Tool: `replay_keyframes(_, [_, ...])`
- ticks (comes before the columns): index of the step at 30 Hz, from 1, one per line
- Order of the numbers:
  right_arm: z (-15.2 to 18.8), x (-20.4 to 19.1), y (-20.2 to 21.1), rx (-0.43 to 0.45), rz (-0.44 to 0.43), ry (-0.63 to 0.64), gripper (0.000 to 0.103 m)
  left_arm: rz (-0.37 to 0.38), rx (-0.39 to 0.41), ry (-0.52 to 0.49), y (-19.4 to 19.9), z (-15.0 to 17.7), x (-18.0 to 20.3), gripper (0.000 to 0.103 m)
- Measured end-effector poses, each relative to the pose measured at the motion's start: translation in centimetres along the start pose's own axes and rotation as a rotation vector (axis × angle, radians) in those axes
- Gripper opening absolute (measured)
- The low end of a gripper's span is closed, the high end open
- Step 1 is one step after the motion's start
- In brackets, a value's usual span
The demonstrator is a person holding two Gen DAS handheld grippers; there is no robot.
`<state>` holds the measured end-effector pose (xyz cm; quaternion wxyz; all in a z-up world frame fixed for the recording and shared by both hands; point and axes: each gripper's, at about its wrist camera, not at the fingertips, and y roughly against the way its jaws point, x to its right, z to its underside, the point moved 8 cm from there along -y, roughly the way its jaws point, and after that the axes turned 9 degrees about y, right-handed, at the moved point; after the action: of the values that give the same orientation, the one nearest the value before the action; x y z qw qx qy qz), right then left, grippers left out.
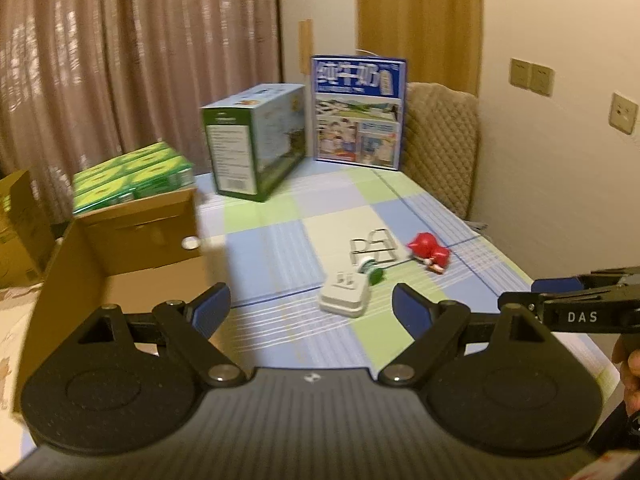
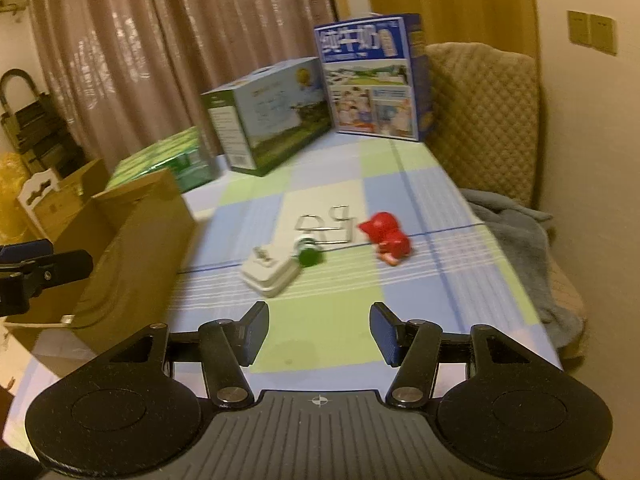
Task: Organize rigid objects
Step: 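Move both open tools back over the table items, then move the left gripper to the white plug adapter while the right approaches the red cat figure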
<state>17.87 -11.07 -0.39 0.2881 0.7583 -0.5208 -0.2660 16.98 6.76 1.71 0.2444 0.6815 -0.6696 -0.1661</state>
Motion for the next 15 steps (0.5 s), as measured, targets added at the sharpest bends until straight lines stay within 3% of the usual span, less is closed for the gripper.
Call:
replay_keyframes(8, [0.9, 4.0, -1.1, -0.008, 0.051, 0.011, 0.053, 0.048, -0.034, -0.059, -4.5, 2.3, 4.7, 0.085])
replay_keyframes(15, [1.1, 6.8, -3.4, -0.034, 0.076, -0.003, 0.053, 0.049, -0.076, -0.064, -9.1, 4.3, 5.9, 0.085])
